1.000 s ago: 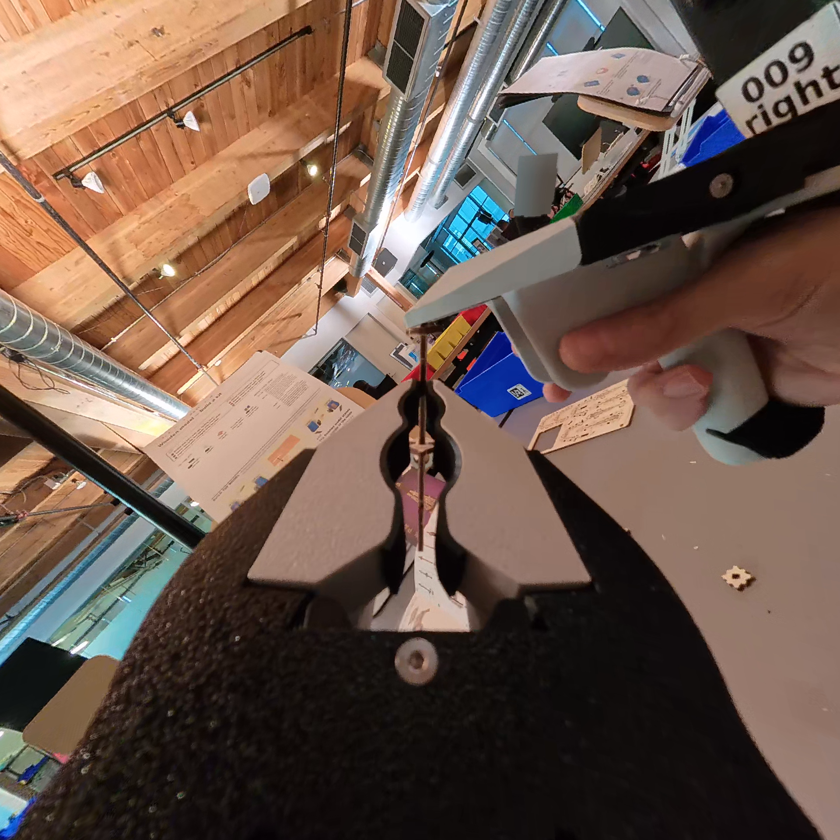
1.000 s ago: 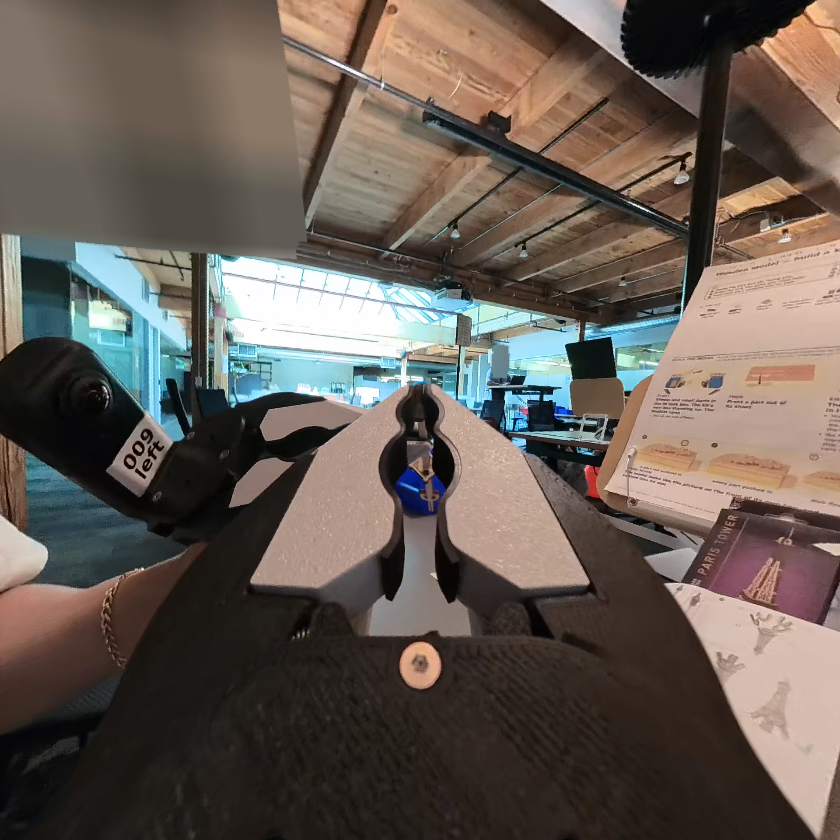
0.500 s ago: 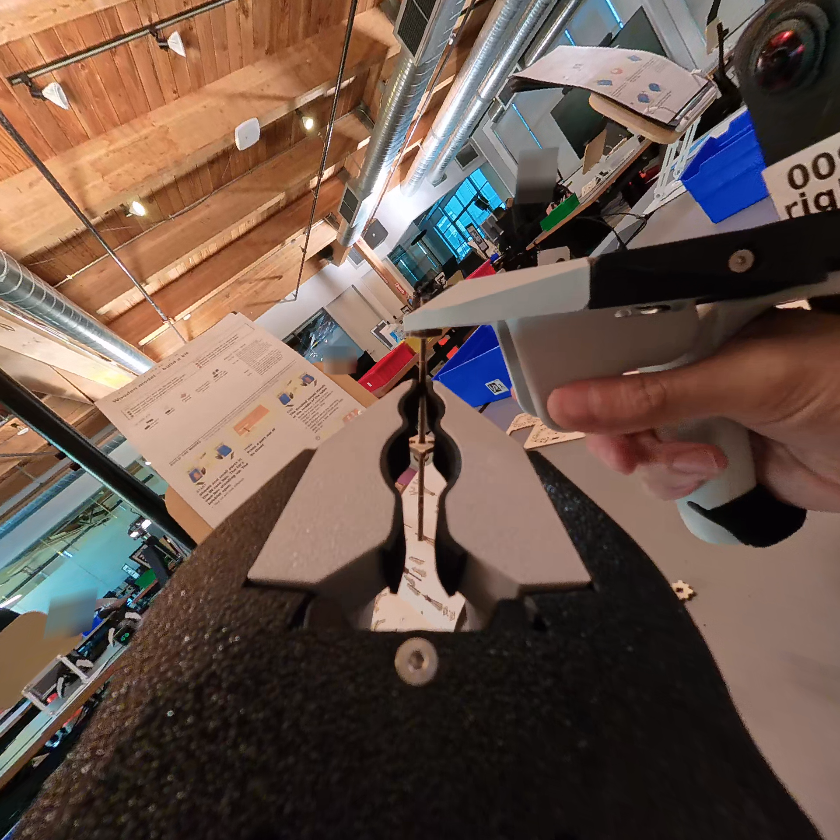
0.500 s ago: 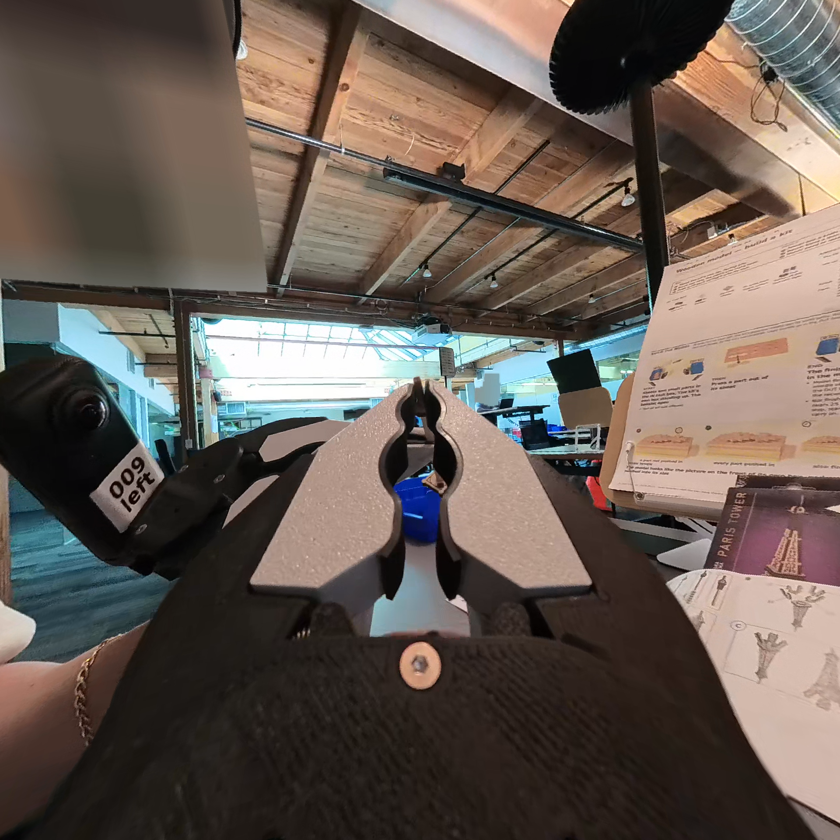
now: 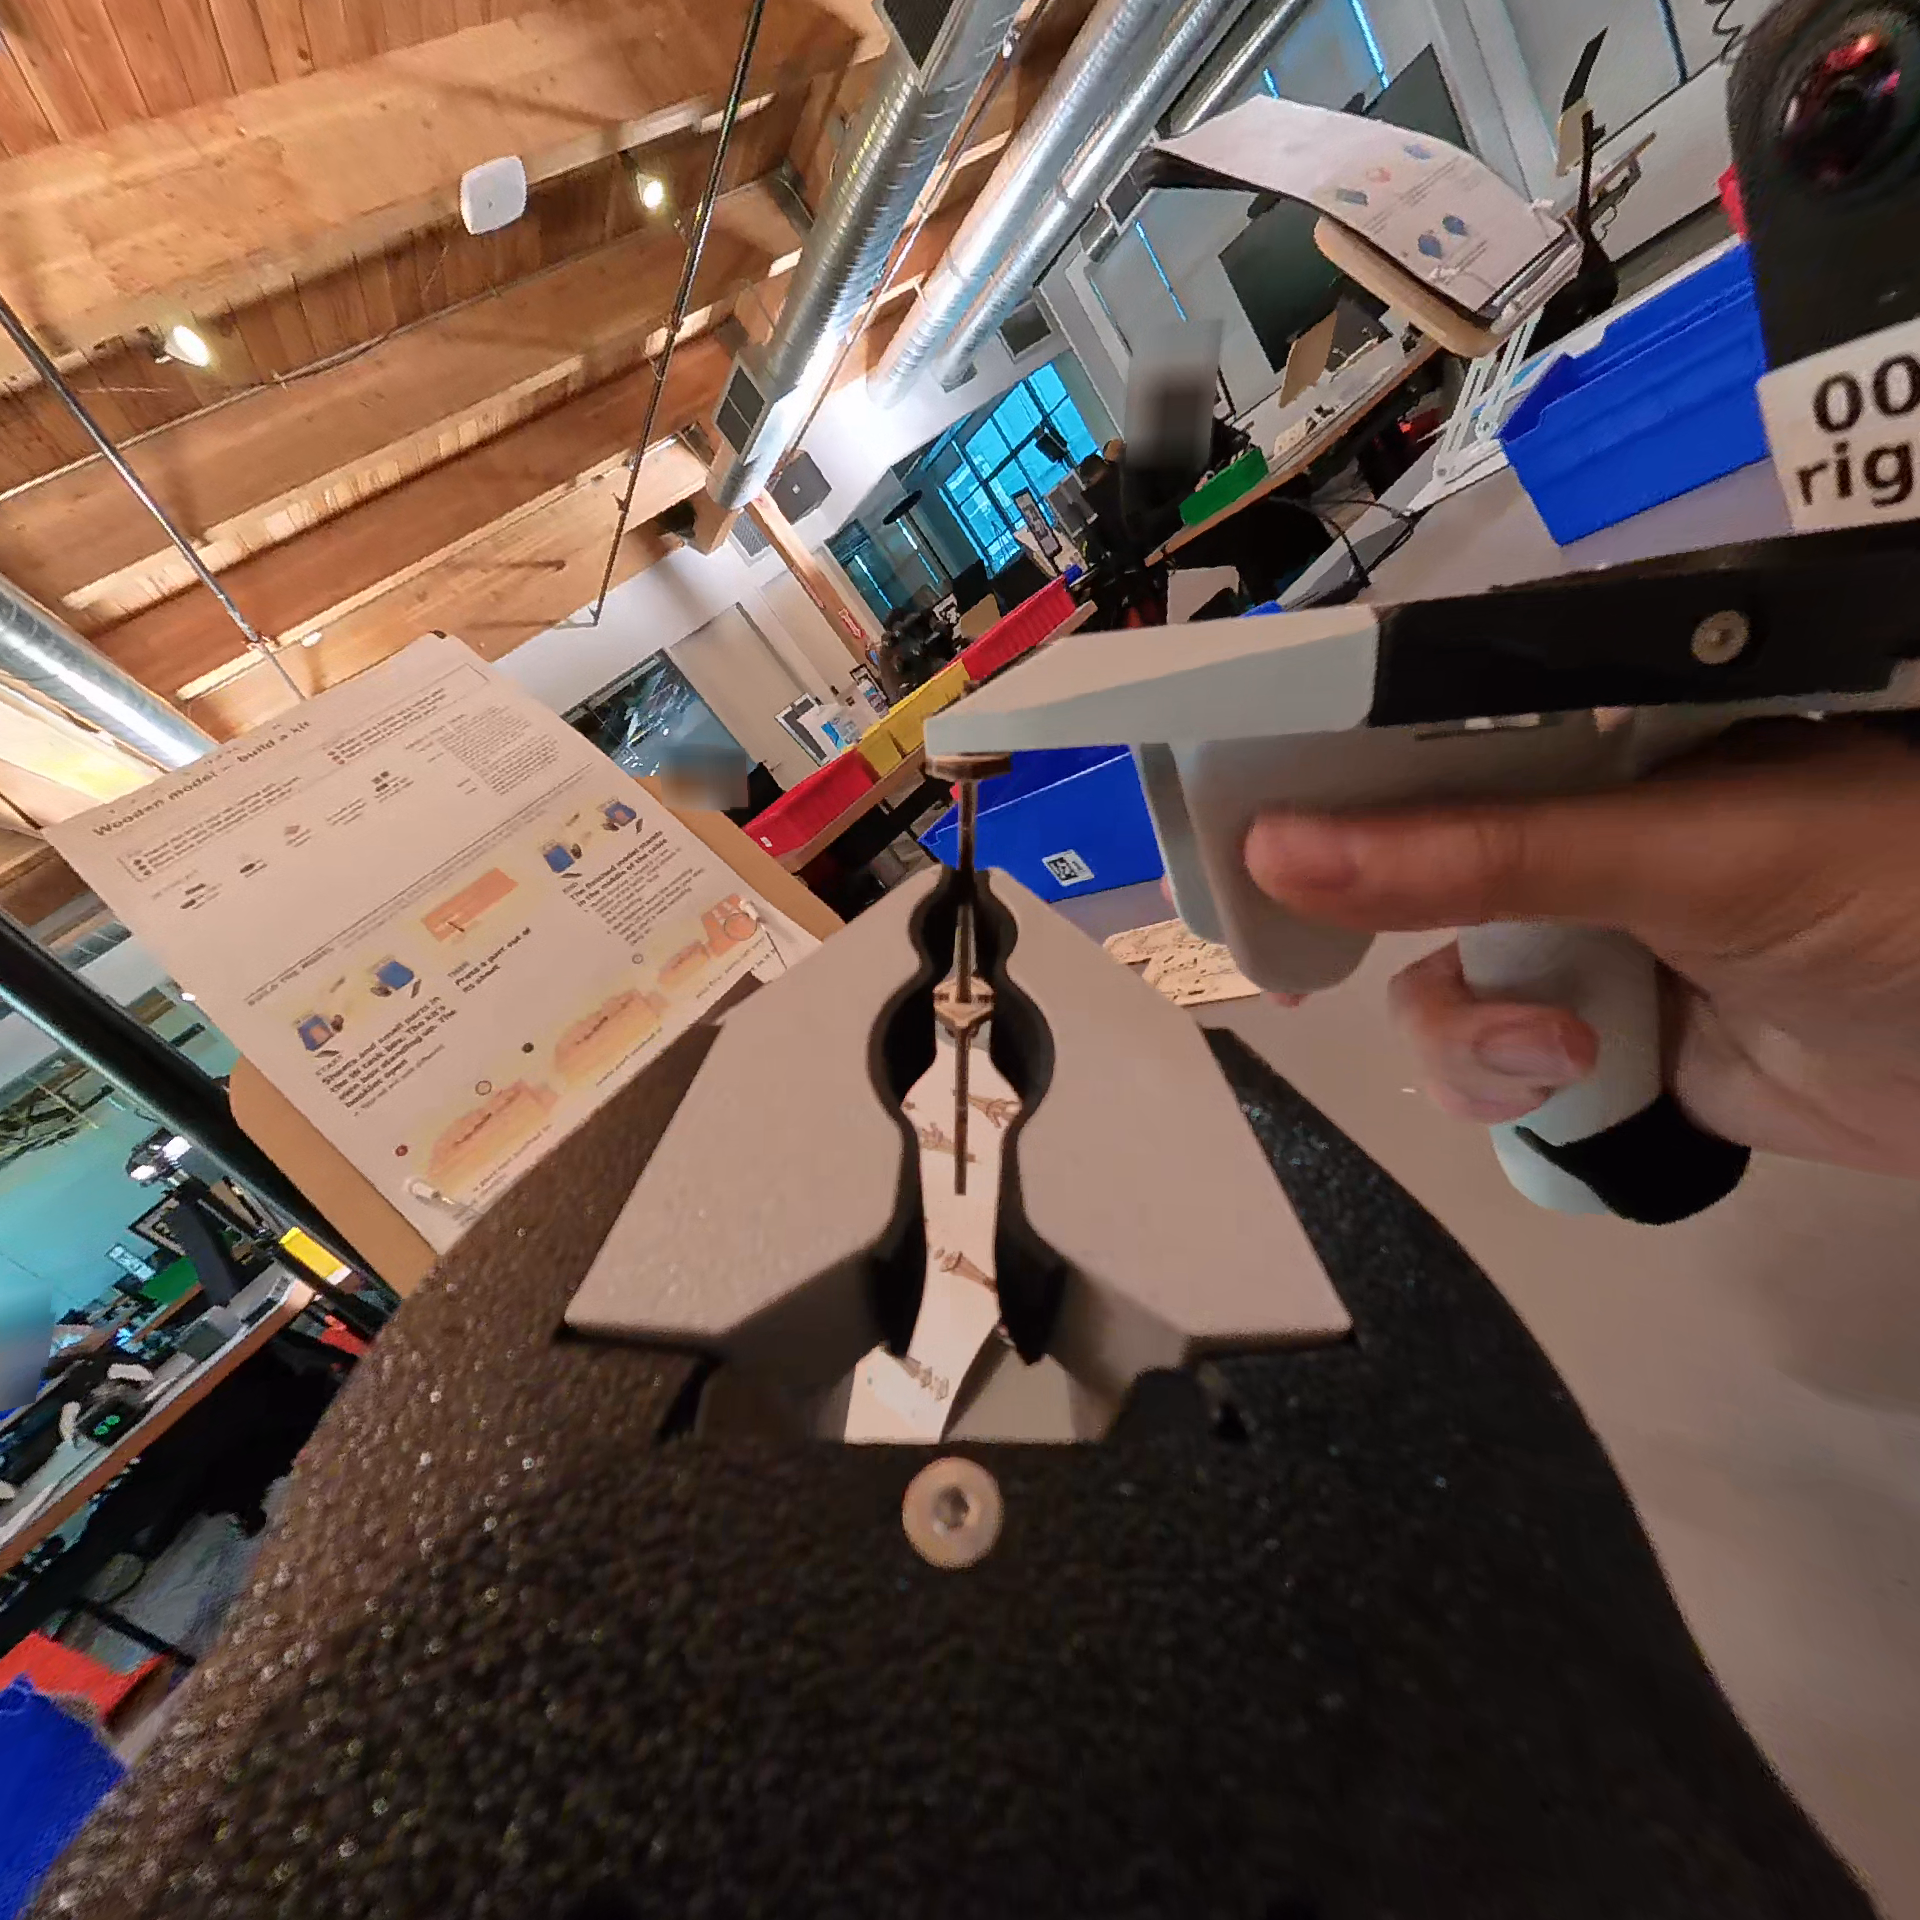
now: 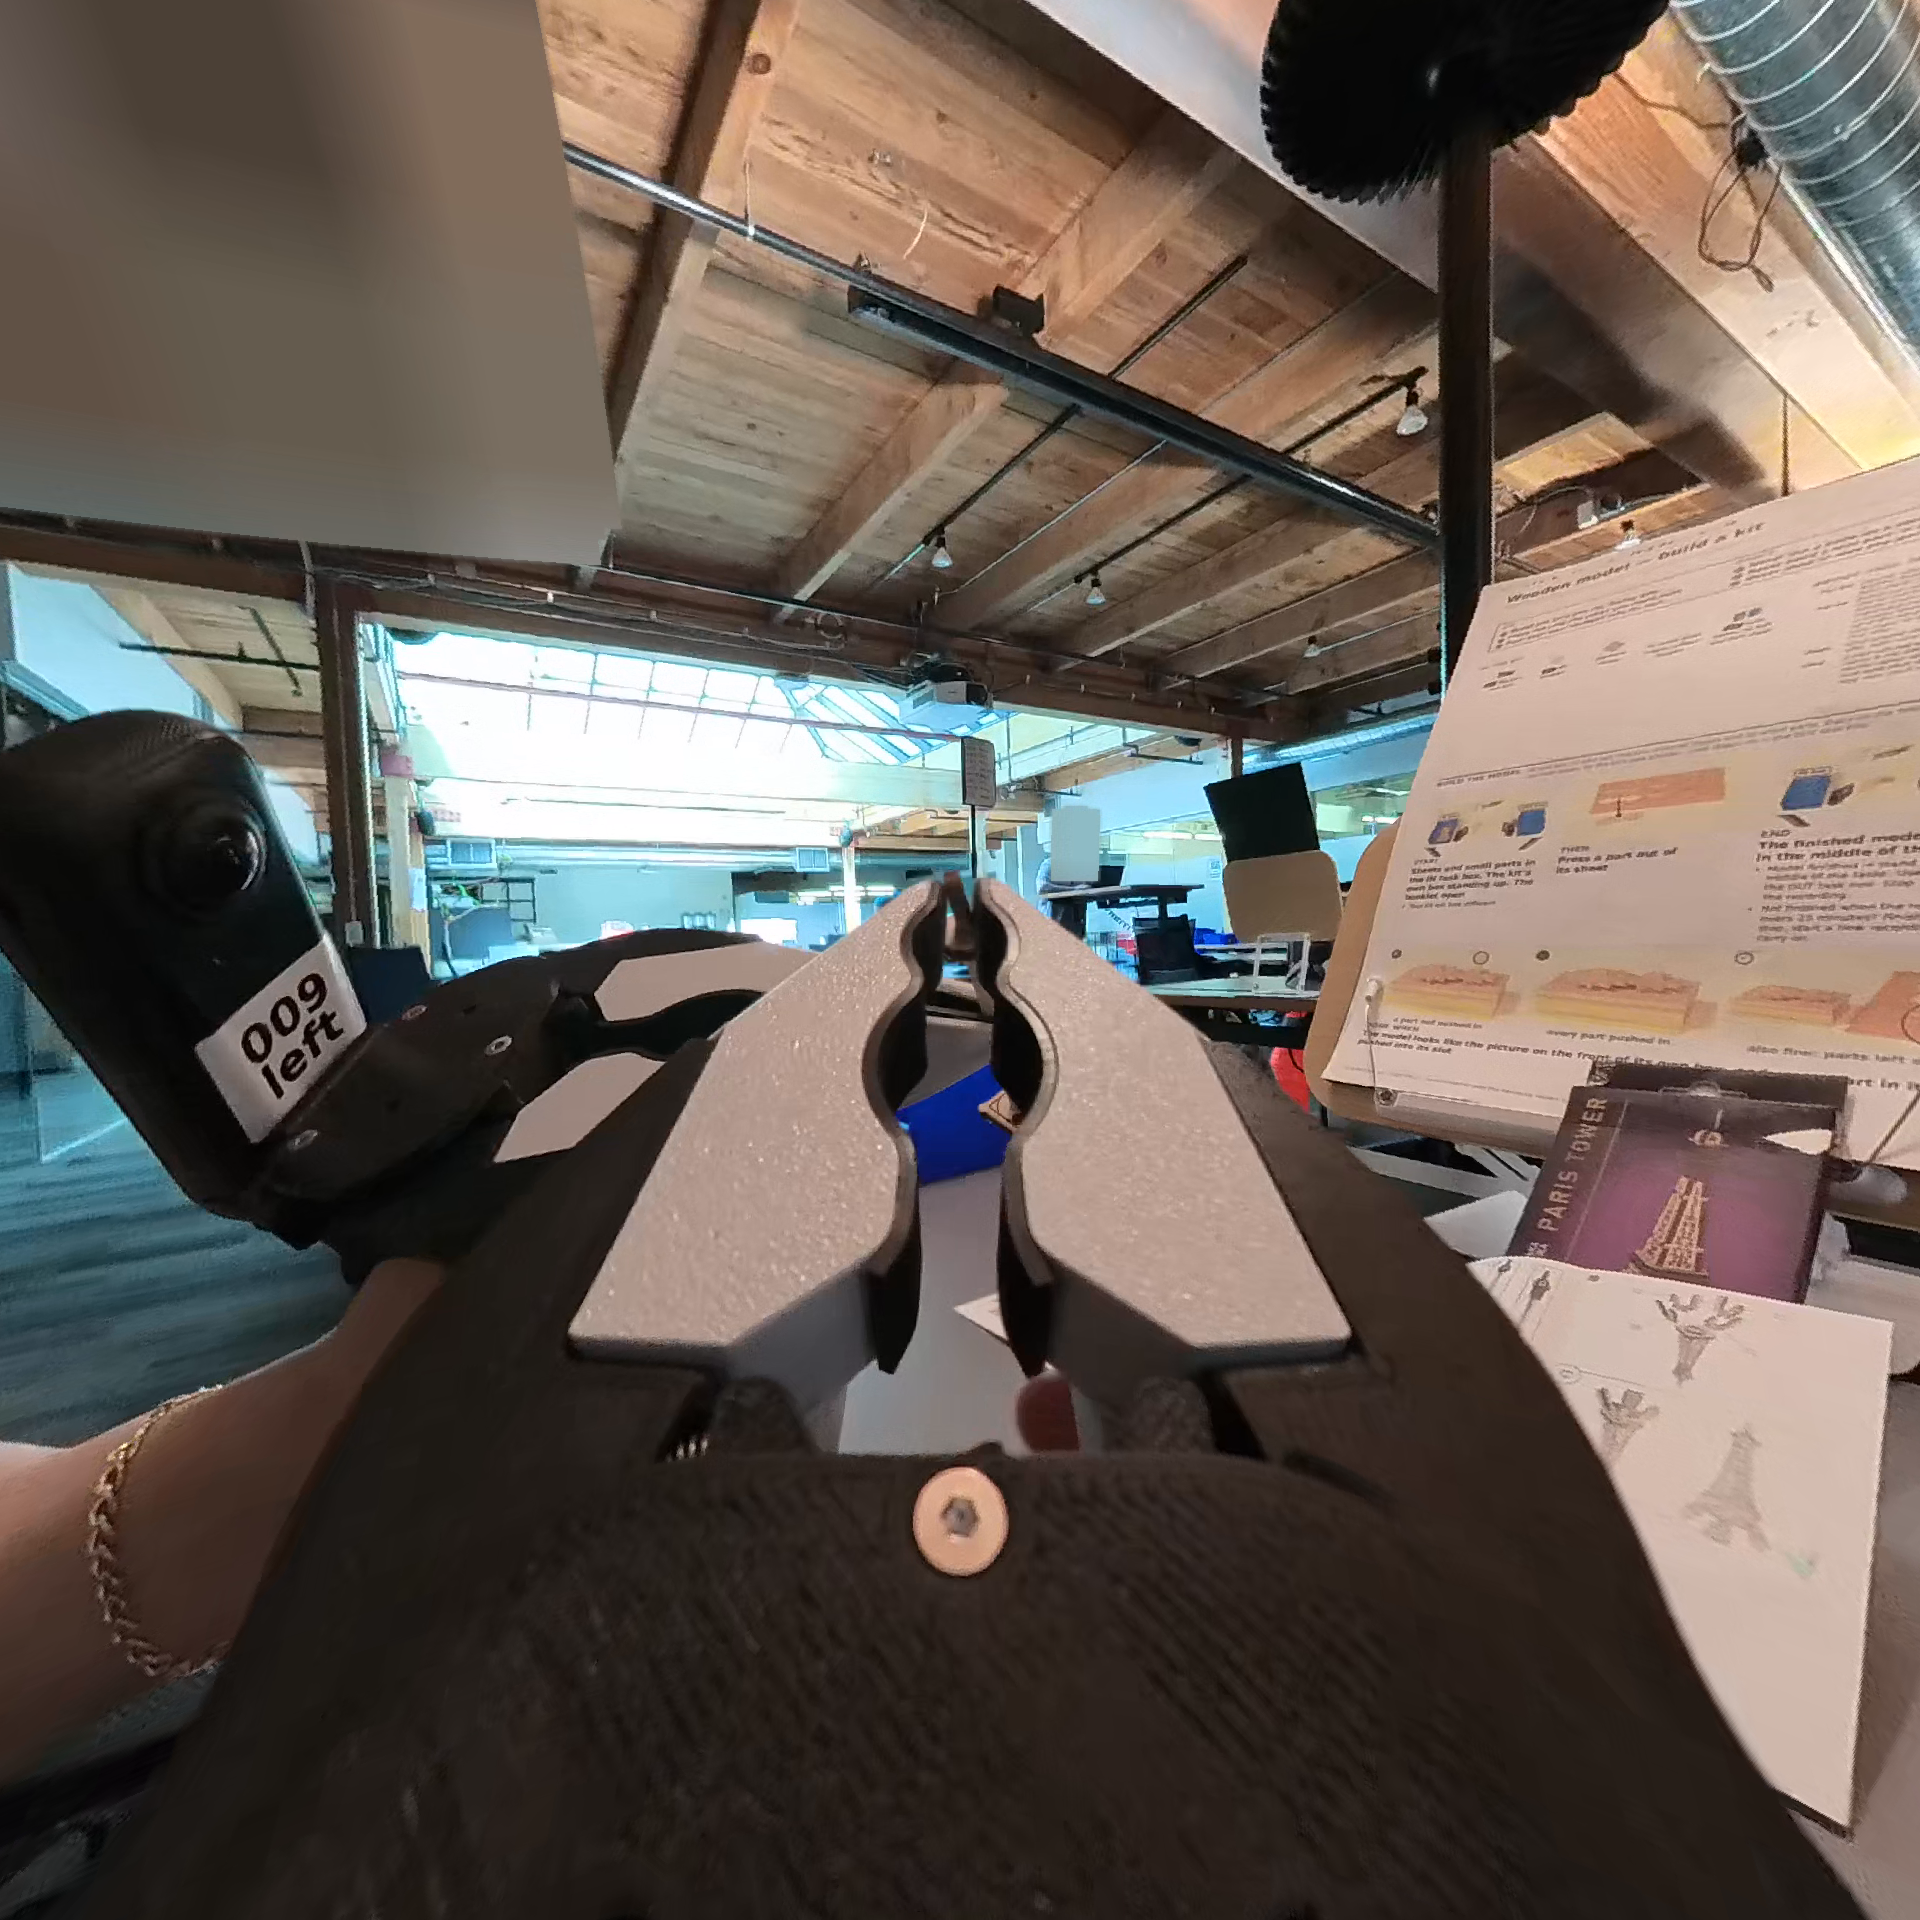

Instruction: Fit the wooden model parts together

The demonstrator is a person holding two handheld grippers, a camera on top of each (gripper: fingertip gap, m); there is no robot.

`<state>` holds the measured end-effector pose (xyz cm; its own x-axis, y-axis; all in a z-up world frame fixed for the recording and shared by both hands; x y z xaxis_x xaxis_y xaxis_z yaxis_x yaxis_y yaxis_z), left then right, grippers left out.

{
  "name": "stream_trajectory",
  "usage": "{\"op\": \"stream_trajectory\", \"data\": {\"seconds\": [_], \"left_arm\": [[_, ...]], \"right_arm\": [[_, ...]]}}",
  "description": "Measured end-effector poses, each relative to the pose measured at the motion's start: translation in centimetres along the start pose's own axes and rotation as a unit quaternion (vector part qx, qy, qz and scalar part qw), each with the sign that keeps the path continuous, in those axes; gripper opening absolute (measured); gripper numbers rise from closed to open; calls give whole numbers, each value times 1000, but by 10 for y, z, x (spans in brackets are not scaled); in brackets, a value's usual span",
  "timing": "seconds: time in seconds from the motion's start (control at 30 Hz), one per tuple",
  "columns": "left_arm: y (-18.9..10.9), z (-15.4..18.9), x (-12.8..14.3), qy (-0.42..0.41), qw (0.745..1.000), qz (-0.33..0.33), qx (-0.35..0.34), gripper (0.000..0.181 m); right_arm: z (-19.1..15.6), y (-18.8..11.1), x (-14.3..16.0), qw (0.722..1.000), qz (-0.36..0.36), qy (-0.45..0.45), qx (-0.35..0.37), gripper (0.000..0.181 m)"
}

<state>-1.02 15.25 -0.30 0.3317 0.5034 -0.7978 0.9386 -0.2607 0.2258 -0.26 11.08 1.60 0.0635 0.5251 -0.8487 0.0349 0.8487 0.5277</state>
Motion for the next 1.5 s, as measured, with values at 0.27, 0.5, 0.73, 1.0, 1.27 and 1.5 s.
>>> {"op": "stream_trajectory", "data": {"seconds": [0.27,0.5,0.73,1.0,1.27,1.5], "left_arm": [[1,3,8,-46,999,-10,-2,0],[1,5,0,-57,998,-10,10,0],[1,4,3,-34,999,-14,4,0],[0,4,-1,20,999,-5,-24,1],[3,4,2,29,999,-29,-36,0],[3,-2,8,24,998,-41,-46,0]], "right_arm": [[-1,1,10,1000,-6,-7,23,2],[-13,4,9,991,-37,-124,34,2],[4,-1,2,995,-44,-82,41,0],[10,-3,0,999,-20,9,48,0],[1,1,9,999,-31,13,33,0],[5,-2,10,997,-50,-33,51,15]]}}
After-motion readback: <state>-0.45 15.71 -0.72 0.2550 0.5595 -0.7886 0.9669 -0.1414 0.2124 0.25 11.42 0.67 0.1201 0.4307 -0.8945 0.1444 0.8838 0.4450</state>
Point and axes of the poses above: each gripper's, where its closed fingertips meet, y out along the fingers, x out of its underside, z = x × y across the jaws, the point moved 3 cm from there along -y, back along the fingers, and after that the axes turned 8 degrees about -x, right-handed, at the moved point
